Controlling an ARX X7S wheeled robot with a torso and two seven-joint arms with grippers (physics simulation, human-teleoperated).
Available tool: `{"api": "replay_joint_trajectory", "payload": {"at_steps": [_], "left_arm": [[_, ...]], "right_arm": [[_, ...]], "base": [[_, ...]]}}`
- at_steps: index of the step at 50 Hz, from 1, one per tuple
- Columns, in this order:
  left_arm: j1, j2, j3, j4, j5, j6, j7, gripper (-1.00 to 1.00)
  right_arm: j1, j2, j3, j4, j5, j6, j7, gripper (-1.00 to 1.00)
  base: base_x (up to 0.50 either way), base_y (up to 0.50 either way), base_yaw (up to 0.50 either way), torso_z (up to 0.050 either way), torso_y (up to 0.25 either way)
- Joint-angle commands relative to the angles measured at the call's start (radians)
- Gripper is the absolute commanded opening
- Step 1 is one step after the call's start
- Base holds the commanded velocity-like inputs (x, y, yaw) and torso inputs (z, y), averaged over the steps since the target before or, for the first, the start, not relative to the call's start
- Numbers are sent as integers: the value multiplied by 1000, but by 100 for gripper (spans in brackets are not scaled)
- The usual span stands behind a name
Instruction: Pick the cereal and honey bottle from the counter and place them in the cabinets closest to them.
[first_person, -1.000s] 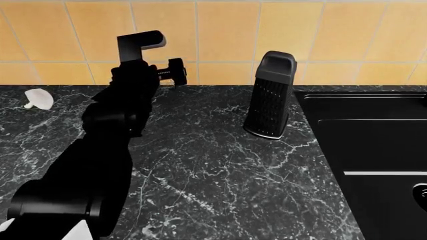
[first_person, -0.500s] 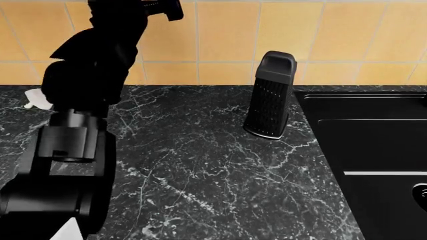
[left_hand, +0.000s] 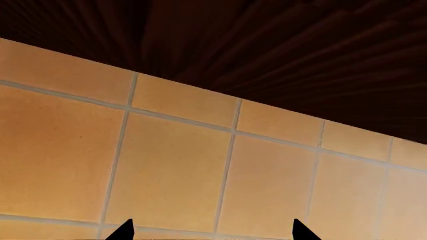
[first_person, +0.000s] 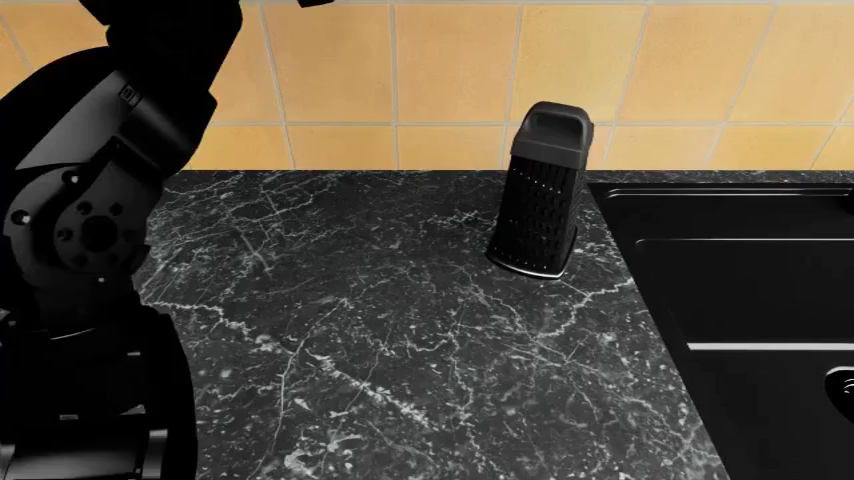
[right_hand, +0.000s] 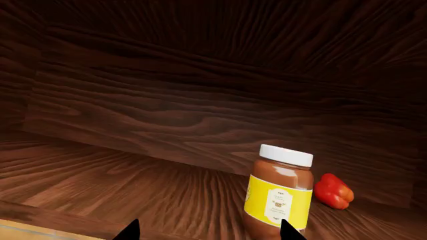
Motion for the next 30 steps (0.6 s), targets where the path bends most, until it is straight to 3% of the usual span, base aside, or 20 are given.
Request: {"api": "replay_joint_trajectory", "payload": {"at_steps": [1, 30], "left_arm": [[55, -22, -24, 152, -61, -76, -34, 100], [241, -46, -123, 418, -204, -139, -99, 100]], "right_arm": [[0, 142, -150, -218, 149, -203, 12, 100], [-40, 308, -345, -618, 198, -574, -10, 100]], "base": [[0, 0, 0, 0, 0], [0, 0, 0, 0, 0]]}}
